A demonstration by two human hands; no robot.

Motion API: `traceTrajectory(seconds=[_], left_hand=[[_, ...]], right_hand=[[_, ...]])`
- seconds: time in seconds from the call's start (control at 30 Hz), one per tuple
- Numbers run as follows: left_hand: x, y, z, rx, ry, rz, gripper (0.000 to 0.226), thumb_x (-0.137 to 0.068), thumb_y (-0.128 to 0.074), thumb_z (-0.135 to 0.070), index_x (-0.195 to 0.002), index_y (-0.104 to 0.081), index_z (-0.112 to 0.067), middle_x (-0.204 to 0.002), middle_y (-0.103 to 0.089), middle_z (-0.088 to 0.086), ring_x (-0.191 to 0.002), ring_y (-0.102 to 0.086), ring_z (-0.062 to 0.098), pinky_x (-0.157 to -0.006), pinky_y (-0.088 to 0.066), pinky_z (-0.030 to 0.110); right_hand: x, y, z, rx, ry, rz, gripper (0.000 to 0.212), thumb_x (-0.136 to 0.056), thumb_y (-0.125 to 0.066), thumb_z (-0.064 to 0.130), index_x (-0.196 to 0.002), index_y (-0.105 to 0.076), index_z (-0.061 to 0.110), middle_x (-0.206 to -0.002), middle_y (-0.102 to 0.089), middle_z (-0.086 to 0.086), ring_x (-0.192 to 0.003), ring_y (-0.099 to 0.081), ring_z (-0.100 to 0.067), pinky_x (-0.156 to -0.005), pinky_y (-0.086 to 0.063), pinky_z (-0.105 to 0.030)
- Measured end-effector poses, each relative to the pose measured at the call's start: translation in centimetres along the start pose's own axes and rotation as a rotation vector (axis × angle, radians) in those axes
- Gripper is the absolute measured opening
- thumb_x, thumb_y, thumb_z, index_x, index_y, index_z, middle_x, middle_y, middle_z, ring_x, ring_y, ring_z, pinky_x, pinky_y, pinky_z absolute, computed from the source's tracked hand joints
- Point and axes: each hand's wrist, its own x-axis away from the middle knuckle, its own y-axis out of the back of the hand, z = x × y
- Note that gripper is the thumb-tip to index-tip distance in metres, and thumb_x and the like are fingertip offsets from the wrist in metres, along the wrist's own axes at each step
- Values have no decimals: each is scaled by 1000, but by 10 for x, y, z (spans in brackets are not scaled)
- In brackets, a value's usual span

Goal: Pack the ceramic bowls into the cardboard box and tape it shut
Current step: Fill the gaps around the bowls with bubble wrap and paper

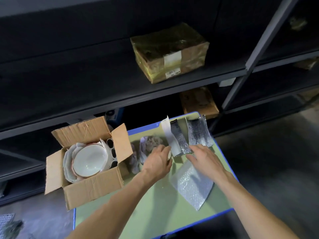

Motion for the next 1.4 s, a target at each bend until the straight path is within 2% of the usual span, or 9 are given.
traceTrajectory(seconds=[0.2,0.37,0.73,0.9,0.97,1.03,1.2,1.3,1.4], left_hand=[[4,3,6,50,63,-33,48,-100,-49,-33,-143,-46,-13,-136,-51,10,-123,-49,29,-105,-37,35],[20,11,14,181,162,-51,53,-100,-45,-40,-146,-46,-13,-140,-52,11,-127,-50,30,-107,-39,36],[4,45,4,397,316,-98,35,-103,-41,-46,-124,-48,-19,-119,-65,2,-115,-58,18,-89,-31,24],[0,57,-8,545,404,-149,30,-100,-49,-38,-116,-50,-13,-103,-63,2,-88,-61,15,-72,-40,18],[0,58,-10,595,416,-167,19,-96,-46,-23,-109,-48,-10,-94,-56,4,-82,-60,21,-68,-49,21],[3,61,-14,576,406,-155,14,-95,-42,-13,-107,-47,-8,-88,-50,2,-83,-52,17,-64,-37,5],[15,66,-19,585,387,-145,9,-97,-37,-10,-98,-46,-11,-97,-55,6,-94,-51,16,-63,-23,21],[24,69,-20,719,371,-116,12,-100,-35,-17,-91,-42,-14,-90,-56,9,-89,-55,22,-77,-40,30],[36,76,-32,851,303,-114,37,-109,-24,-39,-94,-52,-20,-80,-63,-1,-76,-58,-14,-83,-38,13]], right_hand=[[-46,-5,33,-27,-17,12,53,-101,-49,44,-145,-45,15,-133,-61,-9,-122,-57,-28,-93,-45,-37],[-64,-12,47,-28,-99,48,44,-96,-55,18,-140,-50,14,-115,-70,-14,-106,-64,-35,-82,-50,-38],[-33,28,59,-441,-31,-11,18,-87,-59,15,-89,-65,31,-68,-66,7,-64,-65,-15,-69,-55,-41],[-8,35,65,-550,43,74,18,-91,-57,11,-89,-66,27,-69,-65,-5,-60,-58,-12,-71,-56,-47],[-4,34,67,-541,57,82,17,-92,-59,15,-93,-67,30,-75,-68,2,-65,-62,-11,-75,-56,-45],[-2,31,67,-528,59,26,14,-92,-63,20,-96,-69,32,-84,-70,14,-76,-64,-3,-81,-55,-37],[0,39,73,-552,-3,-117,22,-90,-68,37,-109,-58,31,-99,-63,14,-86,-59,4,-85,-51,-29],[0,40,84,-571,-69,-8,34,-84,-70,49,-107,-50,34,-92,-65,13,-79,-62,-2,-77,-50,-29],[0,33,95,-597,-60,-1,28,-77,-67,51,-88,-56,28,-74,-65,0,-68,-64,-19,-71,-56,-45]])
